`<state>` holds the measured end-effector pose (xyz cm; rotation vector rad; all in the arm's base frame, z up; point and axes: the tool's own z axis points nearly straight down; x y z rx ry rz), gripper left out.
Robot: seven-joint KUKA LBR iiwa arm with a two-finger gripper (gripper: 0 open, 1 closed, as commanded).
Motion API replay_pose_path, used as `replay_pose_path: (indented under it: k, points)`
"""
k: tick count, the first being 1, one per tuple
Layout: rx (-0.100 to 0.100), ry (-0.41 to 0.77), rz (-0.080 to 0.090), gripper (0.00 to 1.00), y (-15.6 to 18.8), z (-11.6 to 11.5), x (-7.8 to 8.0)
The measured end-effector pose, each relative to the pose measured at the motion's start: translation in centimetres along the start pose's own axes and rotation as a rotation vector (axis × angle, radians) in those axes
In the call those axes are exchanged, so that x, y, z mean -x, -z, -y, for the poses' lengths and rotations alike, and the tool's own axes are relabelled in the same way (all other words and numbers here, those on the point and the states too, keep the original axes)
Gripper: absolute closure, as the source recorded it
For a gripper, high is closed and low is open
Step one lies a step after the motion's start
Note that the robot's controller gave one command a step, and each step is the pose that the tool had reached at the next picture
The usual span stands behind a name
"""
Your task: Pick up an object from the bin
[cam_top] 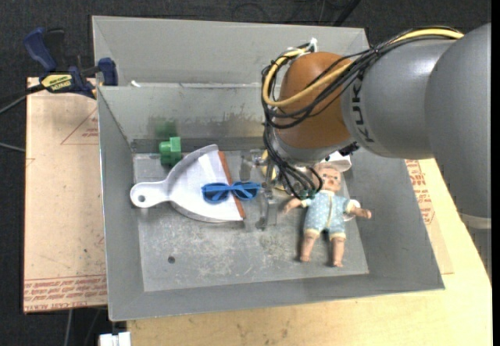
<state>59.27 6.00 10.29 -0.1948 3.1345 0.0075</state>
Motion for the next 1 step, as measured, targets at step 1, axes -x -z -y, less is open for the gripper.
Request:
replay_pose_path:
  k: [1]
  points:
    - [0.0, 0.0, 0.004, 0.0, 0.33, -0.02, 0.1]
